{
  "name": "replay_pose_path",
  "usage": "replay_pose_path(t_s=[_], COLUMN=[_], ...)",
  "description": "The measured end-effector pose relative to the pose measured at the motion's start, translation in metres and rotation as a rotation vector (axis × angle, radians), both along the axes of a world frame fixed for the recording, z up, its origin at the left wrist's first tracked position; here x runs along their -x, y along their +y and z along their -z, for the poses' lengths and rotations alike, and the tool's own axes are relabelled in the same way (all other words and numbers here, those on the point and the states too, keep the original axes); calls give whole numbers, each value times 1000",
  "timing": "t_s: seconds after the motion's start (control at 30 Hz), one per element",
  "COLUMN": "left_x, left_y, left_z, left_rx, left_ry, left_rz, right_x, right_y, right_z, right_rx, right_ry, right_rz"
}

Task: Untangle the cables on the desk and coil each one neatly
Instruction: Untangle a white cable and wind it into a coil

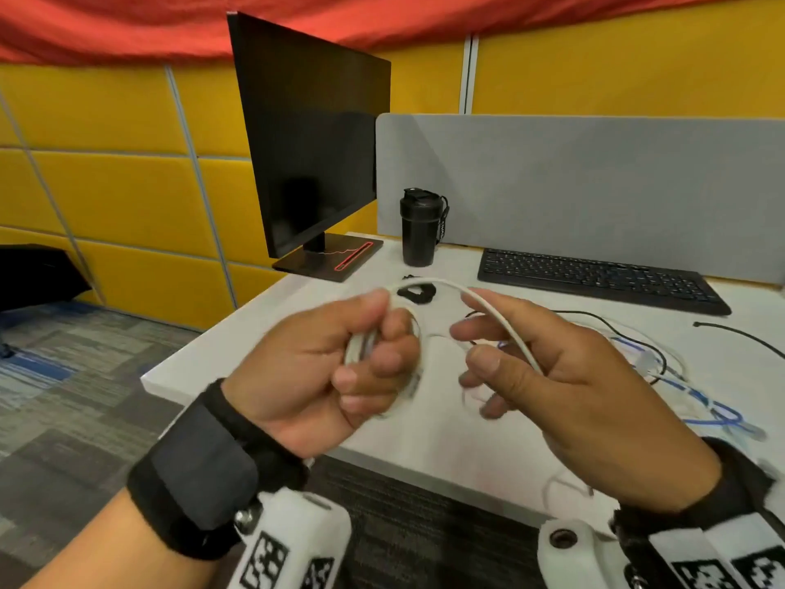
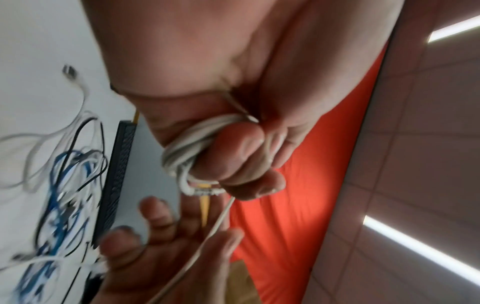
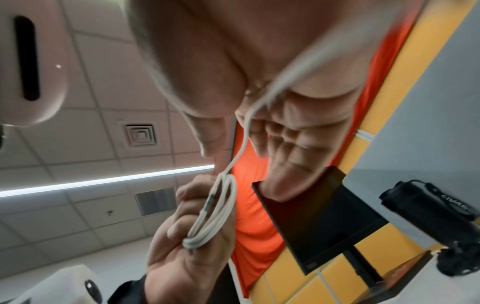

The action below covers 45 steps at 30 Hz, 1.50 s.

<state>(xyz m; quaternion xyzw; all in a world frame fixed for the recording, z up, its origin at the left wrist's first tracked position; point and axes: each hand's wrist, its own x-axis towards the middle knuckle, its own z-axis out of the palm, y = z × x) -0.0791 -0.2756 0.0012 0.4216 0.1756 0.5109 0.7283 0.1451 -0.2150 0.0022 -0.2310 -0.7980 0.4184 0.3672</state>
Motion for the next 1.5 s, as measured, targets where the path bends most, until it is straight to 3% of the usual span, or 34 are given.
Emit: replay_pose_path(t_s=[0.07,0.23,0.4,0.5,0.57,0.6,0.73,0.87,1.03,1.17,1.23,1.4,1.5], left_x=[-19,-43,-58,-64,-66,-68,-79,-88,-88,-87,-82,-79,-83], left_y=[1,20,57,81,97,105,137,167,199,228,240,258,262], left_z=[7,6,-12,-12,-10,-9,-16,-25,-32,-30,-27,-22,-8], left_rx=[-42,-106,-169,-265,-312,-316,-227,-201,-227,-303,-273,-137,-60], left_ry=[64,166,190,487,732,775,661,541,380,535,516,419,423], left_rz=[-4,-173,-92,-231,-372,-425,-559,-580,-468,-511,-528,-358,-375], right_x=[2,-17,-24,-27,-28,-28,-24,-22,-21,-22,-24,-26,-27], right_y=[-7,10,31,44,53,59,89,122,152,176,189,213,221], right_z=[-3,-12,-10,-6,-5,-6,-21,-40,-48,-49,-46,-30,-18], right_rx=[17,-52,116,130,74,33,-83,-200,-42,54,5,-57,-59], right_ry=[70,31,232,323,296,254,124,-3,85,201,129,18,-84], right_rz=[-44,104,118,219,300,334,389,491,431,412,458,497,492])
